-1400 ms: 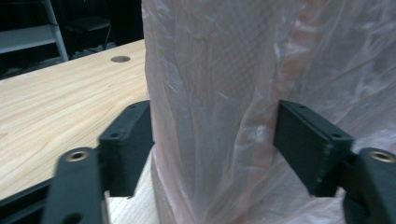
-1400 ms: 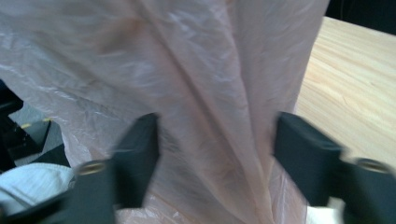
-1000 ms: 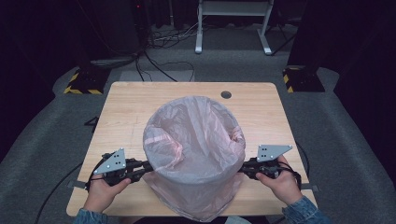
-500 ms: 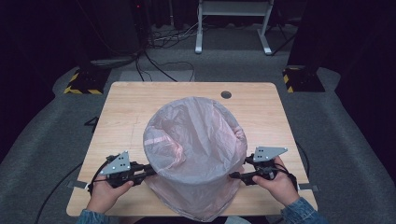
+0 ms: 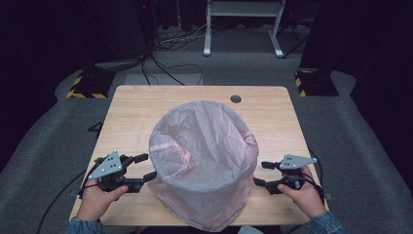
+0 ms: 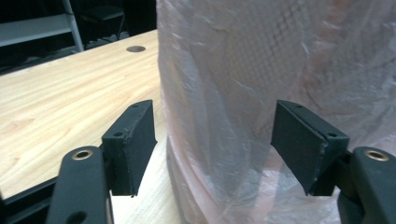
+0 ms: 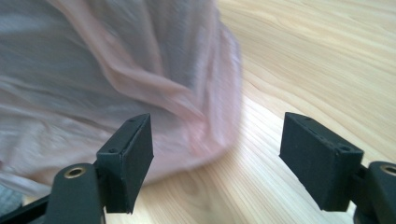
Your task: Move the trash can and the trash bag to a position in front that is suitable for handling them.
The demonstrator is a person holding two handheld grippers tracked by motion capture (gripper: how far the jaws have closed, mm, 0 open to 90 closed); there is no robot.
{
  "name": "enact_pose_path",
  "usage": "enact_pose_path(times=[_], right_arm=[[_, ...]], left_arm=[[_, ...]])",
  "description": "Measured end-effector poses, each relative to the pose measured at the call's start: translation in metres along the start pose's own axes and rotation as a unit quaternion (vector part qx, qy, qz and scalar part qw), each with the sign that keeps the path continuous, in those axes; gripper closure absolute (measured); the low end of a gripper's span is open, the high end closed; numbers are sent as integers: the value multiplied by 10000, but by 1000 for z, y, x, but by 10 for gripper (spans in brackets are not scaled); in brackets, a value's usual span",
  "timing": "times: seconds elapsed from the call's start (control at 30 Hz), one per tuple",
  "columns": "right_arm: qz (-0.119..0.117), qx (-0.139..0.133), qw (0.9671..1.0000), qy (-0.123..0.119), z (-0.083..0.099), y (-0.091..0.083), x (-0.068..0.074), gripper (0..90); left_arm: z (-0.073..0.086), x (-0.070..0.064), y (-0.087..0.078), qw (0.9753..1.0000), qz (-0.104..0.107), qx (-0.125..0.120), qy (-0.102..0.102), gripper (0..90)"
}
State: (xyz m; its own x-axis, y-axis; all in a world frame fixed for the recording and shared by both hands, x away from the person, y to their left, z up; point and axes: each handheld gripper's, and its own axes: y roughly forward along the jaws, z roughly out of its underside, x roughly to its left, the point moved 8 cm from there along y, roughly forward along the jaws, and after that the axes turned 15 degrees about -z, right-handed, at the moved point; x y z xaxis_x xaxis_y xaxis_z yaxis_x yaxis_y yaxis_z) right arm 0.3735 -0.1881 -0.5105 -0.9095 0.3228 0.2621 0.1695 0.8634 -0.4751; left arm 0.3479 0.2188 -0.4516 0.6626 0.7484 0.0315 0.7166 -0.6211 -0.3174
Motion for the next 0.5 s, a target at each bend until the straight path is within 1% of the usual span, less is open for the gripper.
enact_pose_path(times=[0.07,0.17,0.23,0.27,0.33,0.43,0.5], right_arm=[[138,9,9999,85,6,-5,-6,256],[347,62,9992,192,15,-11,-14,251],[454,78,9986,252,20,-15,-19,242],[504,77,9983,275,22,-17,-22,241],[593,79,9977,319,27,-20,-26,238],[757,134,9963,374,33,-25,-32,231],[851,188,9953,414,38,-27,-35,231]], left_arm=[[0,3,0,10000,-73,14,48,295],[2,8,0,9998,-200,62,37,286],[6,11,1,9996,-268,89,-31,277],[8,14,1,9994,-321,116,-20,277],[12,17,1,9988,-426,227,75,274],[12,20,1,9983,-526,234,86,273],[11,20,0,9983,-551,194,51,272]])
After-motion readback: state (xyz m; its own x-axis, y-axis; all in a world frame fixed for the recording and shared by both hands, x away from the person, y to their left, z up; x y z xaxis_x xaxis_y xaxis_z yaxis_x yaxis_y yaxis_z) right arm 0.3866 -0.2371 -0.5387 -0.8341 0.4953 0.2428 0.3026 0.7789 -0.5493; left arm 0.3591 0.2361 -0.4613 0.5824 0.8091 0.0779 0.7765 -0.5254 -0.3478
